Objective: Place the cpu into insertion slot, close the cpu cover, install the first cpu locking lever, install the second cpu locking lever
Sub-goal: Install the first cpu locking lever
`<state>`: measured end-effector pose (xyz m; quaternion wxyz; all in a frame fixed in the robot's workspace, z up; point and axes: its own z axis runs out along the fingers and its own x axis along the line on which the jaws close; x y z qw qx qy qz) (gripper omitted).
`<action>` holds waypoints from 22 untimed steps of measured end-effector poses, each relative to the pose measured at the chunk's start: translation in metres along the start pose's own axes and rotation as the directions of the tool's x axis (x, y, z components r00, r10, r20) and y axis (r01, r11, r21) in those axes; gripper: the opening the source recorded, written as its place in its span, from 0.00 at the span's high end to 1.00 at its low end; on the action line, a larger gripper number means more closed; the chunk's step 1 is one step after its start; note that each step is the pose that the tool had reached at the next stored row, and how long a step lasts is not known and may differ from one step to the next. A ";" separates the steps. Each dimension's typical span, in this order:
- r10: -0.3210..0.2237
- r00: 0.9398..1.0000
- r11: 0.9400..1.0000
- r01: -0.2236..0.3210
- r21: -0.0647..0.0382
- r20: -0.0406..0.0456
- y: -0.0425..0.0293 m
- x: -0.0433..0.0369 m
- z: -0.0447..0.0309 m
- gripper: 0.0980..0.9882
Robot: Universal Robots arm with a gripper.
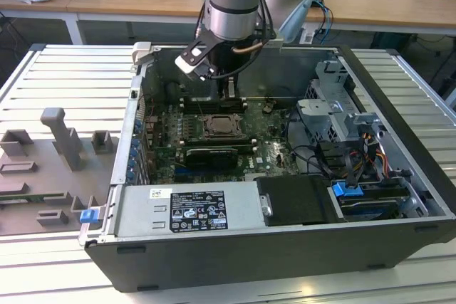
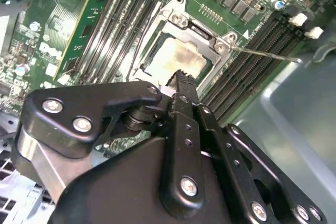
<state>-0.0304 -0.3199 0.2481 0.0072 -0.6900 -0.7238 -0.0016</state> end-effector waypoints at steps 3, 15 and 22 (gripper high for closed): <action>0.000 1.000 1.000 0.000 0.000 0.000 -0.0001 0.0001 -0.0105 0.99; -0.132 0.991 0.991 0.132 0.002 0.001 -0.0002 0.0003 -0.0233 0.99; -0.273 0.962 0.962 0.273 0.004 0.002 0.0002 0.0003 -0.0227 0.99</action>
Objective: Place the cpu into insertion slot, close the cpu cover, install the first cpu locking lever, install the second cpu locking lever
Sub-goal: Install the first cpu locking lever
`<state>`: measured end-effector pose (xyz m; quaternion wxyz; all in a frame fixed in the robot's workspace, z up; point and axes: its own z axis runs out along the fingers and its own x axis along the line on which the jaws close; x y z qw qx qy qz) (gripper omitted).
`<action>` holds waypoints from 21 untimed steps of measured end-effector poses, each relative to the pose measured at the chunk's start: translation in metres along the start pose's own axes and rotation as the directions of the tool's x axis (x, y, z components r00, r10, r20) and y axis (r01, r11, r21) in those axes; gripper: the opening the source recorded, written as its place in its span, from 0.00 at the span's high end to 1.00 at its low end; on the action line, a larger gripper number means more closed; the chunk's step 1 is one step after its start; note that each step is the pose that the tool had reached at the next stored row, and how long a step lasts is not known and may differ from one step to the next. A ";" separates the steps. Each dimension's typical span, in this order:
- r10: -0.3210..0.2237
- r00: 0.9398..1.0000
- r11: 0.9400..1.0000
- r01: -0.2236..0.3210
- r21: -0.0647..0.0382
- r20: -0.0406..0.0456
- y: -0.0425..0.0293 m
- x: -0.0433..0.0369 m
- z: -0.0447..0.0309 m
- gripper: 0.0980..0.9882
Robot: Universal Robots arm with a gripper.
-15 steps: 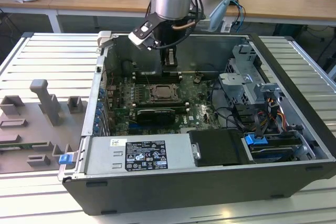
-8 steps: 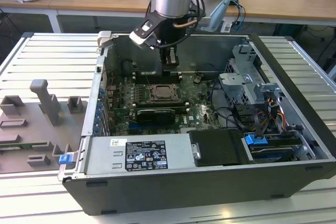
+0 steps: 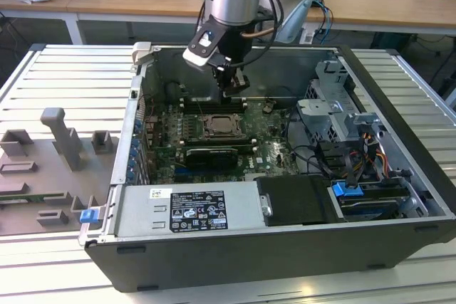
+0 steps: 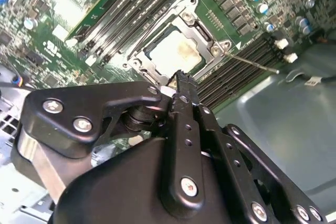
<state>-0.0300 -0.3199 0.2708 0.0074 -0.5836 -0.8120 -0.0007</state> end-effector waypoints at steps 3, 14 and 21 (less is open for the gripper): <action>-0.060 0.998 0.998 0.060 0.001 0.000 0.0000 0.0000 0.0003 0.99; -0.119 0.993 0.993 0.119 -0.001 0.002 -0.0002 -0.0005 0.0014 0.99; -0.155 0.988 0.988 0.155 -0.001 0.002 -0.0001 -0.0005 0.0022 0.99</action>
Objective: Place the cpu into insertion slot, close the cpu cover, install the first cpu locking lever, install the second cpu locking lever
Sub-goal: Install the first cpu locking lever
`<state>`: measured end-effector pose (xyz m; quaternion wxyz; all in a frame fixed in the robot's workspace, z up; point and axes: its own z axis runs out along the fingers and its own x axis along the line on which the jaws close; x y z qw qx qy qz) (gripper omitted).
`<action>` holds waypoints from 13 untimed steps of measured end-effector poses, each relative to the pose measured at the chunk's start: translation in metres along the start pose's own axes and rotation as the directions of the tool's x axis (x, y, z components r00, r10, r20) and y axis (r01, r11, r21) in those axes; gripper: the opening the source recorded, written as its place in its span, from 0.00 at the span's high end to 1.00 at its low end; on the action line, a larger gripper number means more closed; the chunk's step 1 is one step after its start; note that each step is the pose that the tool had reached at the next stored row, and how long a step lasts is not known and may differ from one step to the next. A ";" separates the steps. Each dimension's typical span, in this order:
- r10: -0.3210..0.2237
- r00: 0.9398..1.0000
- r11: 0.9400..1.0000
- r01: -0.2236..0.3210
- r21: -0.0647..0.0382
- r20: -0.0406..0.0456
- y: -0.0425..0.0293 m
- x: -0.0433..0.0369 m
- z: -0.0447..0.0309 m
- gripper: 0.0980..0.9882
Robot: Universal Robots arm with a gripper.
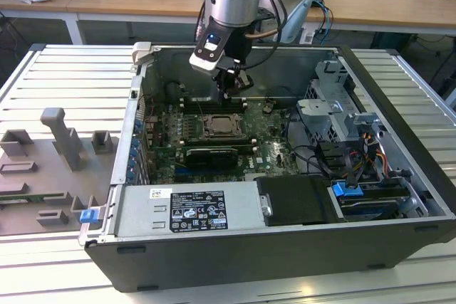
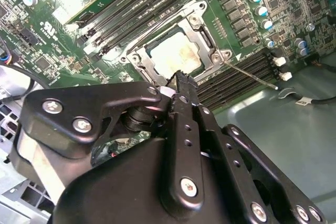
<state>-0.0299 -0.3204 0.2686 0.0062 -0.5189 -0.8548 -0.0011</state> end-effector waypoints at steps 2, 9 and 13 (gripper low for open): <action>-0.021 1.000 1.000 0.021 0.000 0.000 0.0000 0.0001 0.0004 0.99; -0.184 0.983 0.983 0.184 0.002 0.001 0.0000 0.0001 0.0019 0.99; -0.259 0.966 0.966 0.259 0.003 0.001 0.0000 0.0001 0.0022 0.99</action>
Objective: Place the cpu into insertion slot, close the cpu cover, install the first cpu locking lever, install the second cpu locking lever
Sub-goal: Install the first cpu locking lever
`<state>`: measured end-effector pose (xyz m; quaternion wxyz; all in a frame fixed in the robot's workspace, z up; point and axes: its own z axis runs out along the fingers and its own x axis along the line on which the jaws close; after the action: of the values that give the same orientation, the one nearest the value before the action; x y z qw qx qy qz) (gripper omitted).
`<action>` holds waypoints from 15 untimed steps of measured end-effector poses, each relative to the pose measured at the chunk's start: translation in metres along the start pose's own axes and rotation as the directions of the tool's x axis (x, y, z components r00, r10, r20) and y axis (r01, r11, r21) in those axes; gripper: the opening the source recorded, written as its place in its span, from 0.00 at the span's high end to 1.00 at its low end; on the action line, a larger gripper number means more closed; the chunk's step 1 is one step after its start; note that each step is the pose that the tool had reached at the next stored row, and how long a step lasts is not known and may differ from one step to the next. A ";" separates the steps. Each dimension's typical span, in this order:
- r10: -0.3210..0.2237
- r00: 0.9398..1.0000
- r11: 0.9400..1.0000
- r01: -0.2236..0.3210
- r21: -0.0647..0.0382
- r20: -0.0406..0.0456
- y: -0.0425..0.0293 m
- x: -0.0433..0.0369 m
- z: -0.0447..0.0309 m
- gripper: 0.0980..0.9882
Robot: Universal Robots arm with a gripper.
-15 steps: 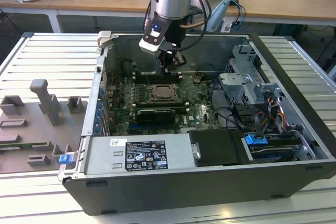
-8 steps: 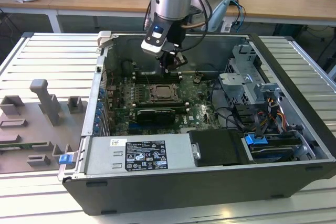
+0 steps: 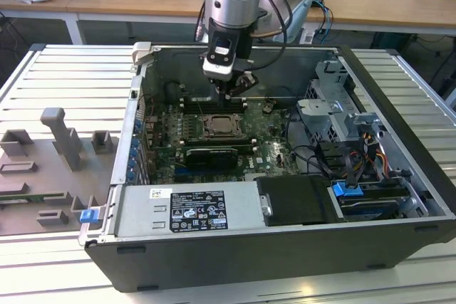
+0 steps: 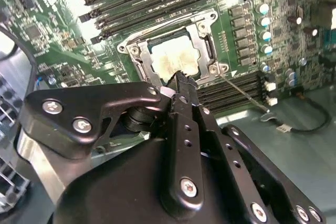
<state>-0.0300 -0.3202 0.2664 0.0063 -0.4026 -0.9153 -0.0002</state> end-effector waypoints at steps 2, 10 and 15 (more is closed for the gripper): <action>-0.039 0.999 0.999 0.039 0.000 0.000 0.0000 0.0000 0.0001 0.99; -0.135 0.991 0.991 0.135 0.001 0.001 0.0000 0.0000 0.0002 0.99; -0.195 0.981 0.981 0.195 0.002 0.001 0.0000 0.0000 0.0001 0.99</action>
<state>-0.0300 -0.3202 0.2663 0.0062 -0.3108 -0.9505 0.0004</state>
